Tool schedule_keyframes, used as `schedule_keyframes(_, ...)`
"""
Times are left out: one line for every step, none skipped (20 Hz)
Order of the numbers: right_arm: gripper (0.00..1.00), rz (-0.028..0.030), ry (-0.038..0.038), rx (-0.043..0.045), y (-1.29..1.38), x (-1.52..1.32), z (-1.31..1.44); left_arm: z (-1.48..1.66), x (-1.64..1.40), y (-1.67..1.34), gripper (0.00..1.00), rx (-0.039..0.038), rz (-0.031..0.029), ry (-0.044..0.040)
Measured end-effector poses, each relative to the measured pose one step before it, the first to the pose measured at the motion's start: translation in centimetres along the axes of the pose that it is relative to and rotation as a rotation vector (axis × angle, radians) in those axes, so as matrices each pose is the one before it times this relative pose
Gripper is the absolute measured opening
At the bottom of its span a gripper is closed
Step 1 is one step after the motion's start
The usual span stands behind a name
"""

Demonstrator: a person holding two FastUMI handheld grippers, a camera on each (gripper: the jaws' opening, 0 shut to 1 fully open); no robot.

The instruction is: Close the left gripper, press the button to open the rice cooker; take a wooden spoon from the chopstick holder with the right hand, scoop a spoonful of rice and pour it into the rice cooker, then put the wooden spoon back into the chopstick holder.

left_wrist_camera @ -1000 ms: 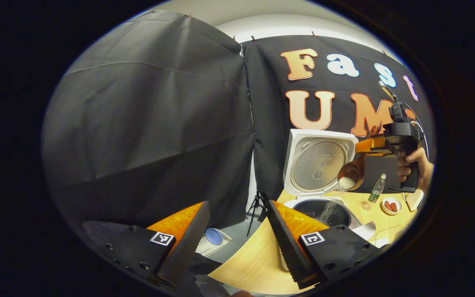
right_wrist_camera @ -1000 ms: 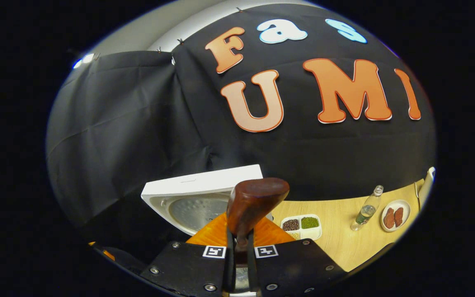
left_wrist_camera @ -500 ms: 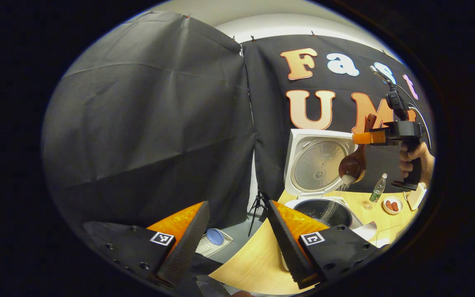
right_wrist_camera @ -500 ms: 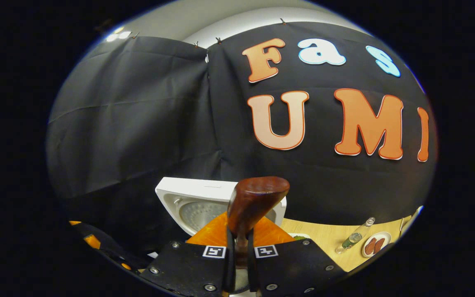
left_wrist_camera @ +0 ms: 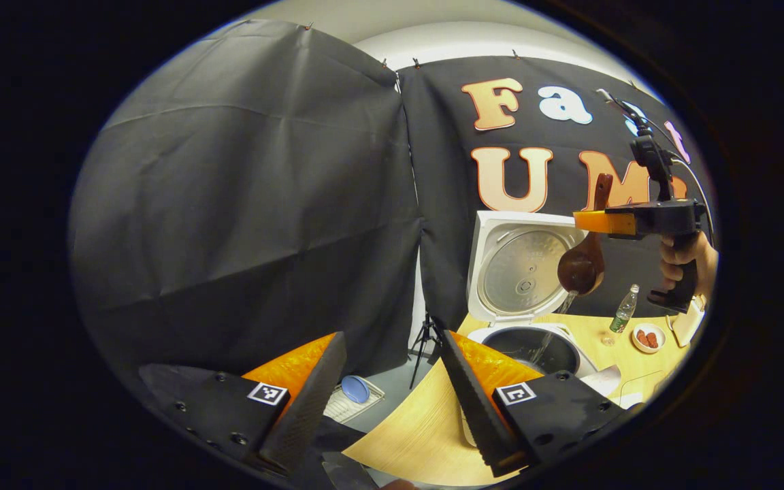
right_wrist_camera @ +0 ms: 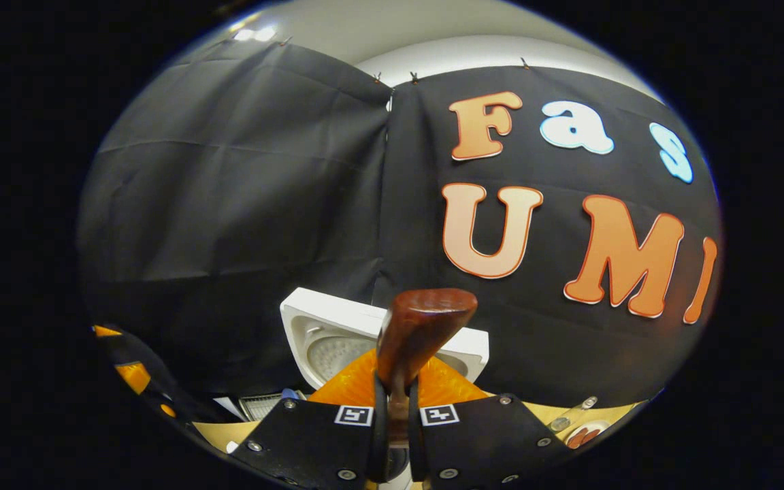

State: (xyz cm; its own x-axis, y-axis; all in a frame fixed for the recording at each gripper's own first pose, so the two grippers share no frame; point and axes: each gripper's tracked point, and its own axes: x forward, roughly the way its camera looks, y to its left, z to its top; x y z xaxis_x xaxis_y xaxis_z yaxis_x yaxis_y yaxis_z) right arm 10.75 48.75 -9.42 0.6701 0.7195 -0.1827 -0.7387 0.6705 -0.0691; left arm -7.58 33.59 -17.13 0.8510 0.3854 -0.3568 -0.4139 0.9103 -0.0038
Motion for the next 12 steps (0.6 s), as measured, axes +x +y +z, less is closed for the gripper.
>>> schedule_keyframes(0.11, 0.00449, -0.01025, -0.01766, 0.005, 0.012, 0.176, -0.05, -0.061, -0.029, 0.96, 0.00005, 0.00044, 0.00108)
schedule_keyframes(0.11, 0.00527, -0.00705, -0.01249, 0.065, -0.041, 0.161, -0.051, 0.036, -0.047, 0.96, 0.00058, 0.00008, 0.00031)
schedule_keyframes(0.11, 0.00748, -0.00742, -0.00903, 0.069, -0.072, 0.166, 0.004, -0.089, -0.119, 0.96, 0.00137, 0.00075, 0.00014)
schedule_keyframes(0.11, 0.00573, -0.00407, -0.00641, 0.011, -0.001, 0.291, 0.13, 0.007, -0.185, 0.96, 0.00122, -0.00139, -0.00023)
schedule_keyframes(0.11, 0.00473, -0.00213, 0.00601, -0.107, -0.134, -0.087, 0.068, 0.041, -0.229, 0.96, -0.0001, -0.00239, -0.00203)
schedule_keyframes(0.11, 0.00698, -0.00161, 0.01726, 0.051, -0.004, -0.133, 0.11, -0.027, -0.173, 0.96, -0.00106, -0.00146, -0.00082)
schedule_keyframes(0.11, 0.00248, 0.00275, 0.02764, -0.106, 0.028, -0.028, 0.062, -0.04, -0.3, 0.96, -0.00094, -0.00389, -0.00124)
schedule_keyframes(0.11, -0.00067, 0.00528, 0.03801, 0.061, 0.034, -0.001, 0.016, -0.032, -0.032, 0.96, 0.00077, -0.00308, -0.00142)
schedule_keyframes(0.11, -0.00003, 0.00647, 0.04968, -0.127, -0.196, -0.23, -0.001, 0.018, -0.004, 0.96, 0.00182, -0.00359, -0.0028)
schedule_keyframes(0.11, 0.00026, 0.00947, 0.05625, -0.037, -0.402, -0.295, 0.083, -0.074, -0.163, 0.96, 0.00228, -0.00426, -0.00315)
schedule_keyframes(0.11, -0.00417, 0.00769, 0.0705, -0.121, -0.515, -0.229, 0.088, -0.103, -0.129, 0.96, 0.00165, -0.00403, -0.00421)
schedule_keyframes(0.11, -0.00452, 0.00841, 0.06019, -0.217, -0.421, -0.255, 0.047, -0.01, -0.191, 0.96, 0.00109, -0.00536, -0.00118)
